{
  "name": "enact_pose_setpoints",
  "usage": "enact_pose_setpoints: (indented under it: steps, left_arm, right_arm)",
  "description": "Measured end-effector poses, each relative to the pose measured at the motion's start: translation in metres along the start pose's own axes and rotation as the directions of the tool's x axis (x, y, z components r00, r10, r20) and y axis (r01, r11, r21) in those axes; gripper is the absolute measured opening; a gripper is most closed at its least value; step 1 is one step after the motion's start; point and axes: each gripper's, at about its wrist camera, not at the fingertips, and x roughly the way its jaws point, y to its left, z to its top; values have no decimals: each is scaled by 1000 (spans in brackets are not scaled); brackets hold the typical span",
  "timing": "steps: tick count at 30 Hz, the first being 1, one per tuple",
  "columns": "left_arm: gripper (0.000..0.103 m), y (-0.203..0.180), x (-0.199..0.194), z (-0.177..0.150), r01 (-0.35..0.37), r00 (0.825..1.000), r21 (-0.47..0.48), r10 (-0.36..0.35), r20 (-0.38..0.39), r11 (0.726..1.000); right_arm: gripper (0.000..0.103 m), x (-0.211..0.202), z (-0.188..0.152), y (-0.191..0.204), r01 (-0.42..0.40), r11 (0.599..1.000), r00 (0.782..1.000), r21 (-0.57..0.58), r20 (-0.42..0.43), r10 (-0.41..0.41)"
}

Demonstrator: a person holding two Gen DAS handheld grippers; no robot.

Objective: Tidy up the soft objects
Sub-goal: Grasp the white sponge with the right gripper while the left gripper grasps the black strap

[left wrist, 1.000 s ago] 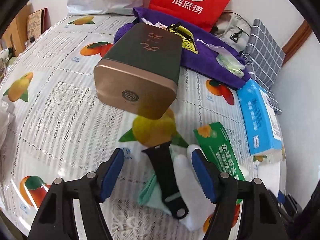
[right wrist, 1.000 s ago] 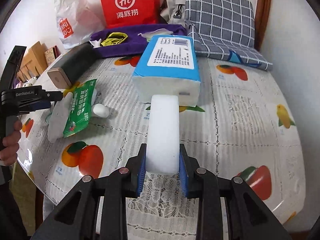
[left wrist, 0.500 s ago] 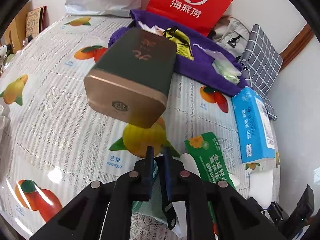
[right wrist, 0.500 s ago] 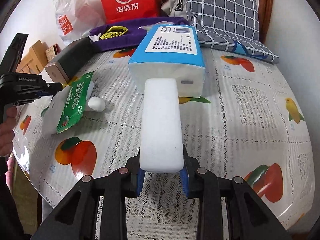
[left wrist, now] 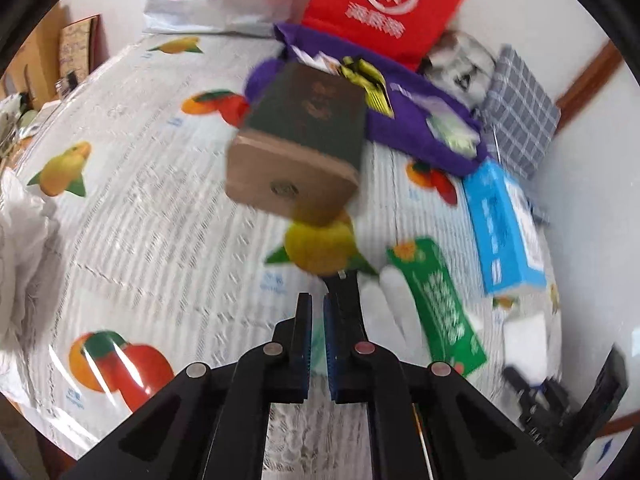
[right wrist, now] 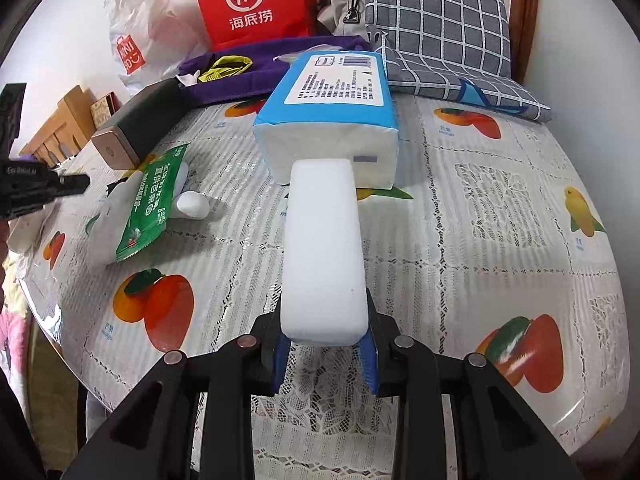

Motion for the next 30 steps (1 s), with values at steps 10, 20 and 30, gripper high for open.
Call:
enact_pose_setpoints:
  steps: [10,20,30]
  left_arm:
    - [38,-35,22,-10,-109,994,145,111,-8,983]
    - [41,-52,32,-15,-202,979,229,196,47,952]
    - [20,-21,15,-11,-113,993,135,109,35,984]
  right_arm:
    - [30,-3,-4,-3,2,1000,1000,1,2,-2]
    - [30,3,-3,-9,-10,1000,1000,16,1,10]
    - [51,2,5,-3,-4,1000,1000,-18,20,5]
